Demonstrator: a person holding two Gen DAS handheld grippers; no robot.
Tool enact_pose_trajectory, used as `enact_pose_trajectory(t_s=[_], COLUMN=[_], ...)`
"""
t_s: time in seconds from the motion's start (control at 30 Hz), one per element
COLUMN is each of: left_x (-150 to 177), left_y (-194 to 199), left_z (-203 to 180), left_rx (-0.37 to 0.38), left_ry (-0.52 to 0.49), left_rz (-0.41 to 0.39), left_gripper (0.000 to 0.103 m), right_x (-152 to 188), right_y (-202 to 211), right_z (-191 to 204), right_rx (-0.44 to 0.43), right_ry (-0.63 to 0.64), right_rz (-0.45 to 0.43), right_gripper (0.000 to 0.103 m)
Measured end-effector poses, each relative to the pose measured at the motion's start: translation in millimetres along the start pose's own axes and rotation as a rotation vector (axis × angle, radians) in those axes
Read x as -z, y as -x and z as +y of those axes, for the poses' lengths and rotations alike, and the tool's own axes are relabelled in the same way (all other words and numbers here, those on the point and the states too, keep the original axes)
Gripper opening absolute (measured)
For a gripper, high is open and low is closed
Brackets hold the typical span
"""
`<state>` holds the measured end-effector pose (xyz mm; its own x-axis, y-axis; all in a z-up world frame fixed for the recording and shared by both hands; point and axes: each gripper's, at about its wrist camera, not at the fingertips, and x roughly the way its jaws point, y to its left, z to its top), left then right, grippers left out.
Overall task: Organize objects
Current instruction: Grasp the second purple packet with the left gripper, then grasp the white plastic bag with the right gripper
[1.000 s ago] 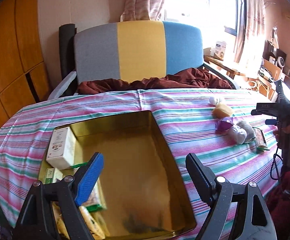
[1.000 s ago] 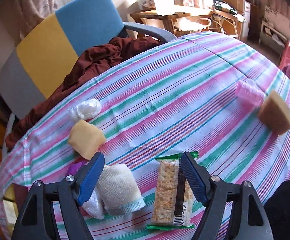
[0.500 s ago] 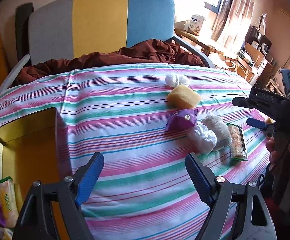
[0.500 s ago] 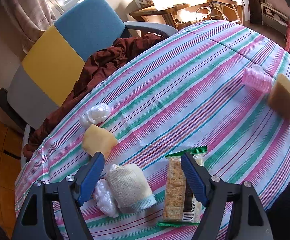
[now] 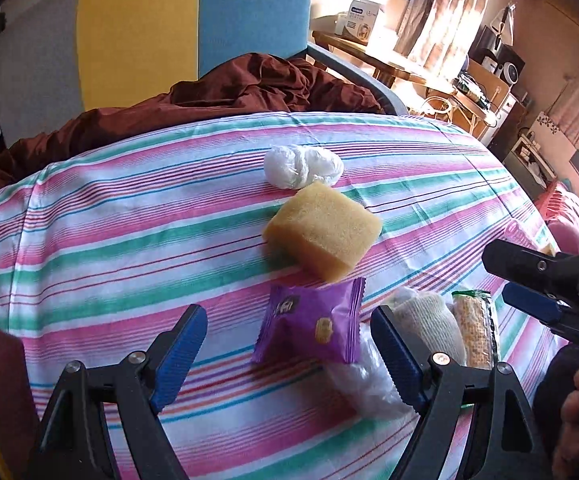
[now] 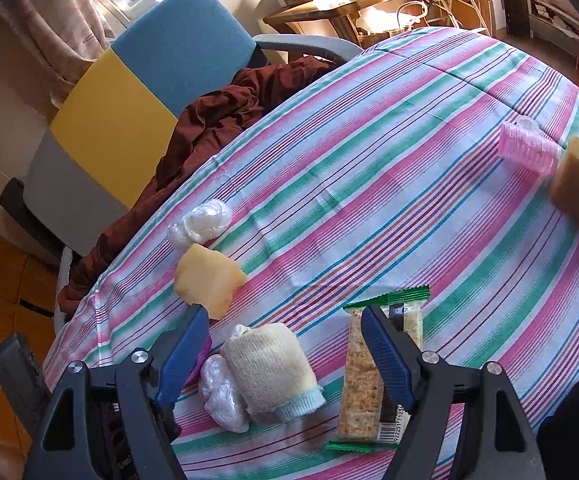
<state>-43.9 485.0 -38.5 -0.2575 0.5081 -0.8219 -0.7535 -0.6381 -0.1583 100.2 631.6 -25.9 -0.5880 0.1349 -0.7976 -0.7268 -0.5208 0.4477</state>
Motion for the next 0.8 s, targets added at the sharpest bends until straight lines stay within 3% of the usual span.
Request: enact_pose_trajectory(t_s=[0.1,0.17,0.27,0.4,0.57,0.8], left_x=[-5,-4,4,20,45,74], left_y=[-20,-32,-30,-18,-1,18], left_z=[-5,-1,6,18,34,42], left_rx=[-0.016,-0.003,0.000,-0.039,-0.141,-0.204], left_ry=[-0.034,-0.033,-0.021,-0.009,-0.011,0.020], left_rz=[0.020,0.053,0.033,0.013,0.005,-0.004], left_gripper=[0.083,0.058,0.053,0.052,0.054,0.055], right_x=[-1,-1,-1,1,4,6], right_y=[-1,-2,-3,-4,-6,-8], right_z=[0,0,0,3,7,11], right_rx=[0.000,0.002,0.004,0.012,0.018,0.019], right_ry=[0.001,0.001,0.002,0.022,0.051,0.074], right_rz=[0.004,0.008,0.012,0.019,0.029,0.039], right_gripper=[0.080,0.080,0.080,0.080,0.080,0.080])
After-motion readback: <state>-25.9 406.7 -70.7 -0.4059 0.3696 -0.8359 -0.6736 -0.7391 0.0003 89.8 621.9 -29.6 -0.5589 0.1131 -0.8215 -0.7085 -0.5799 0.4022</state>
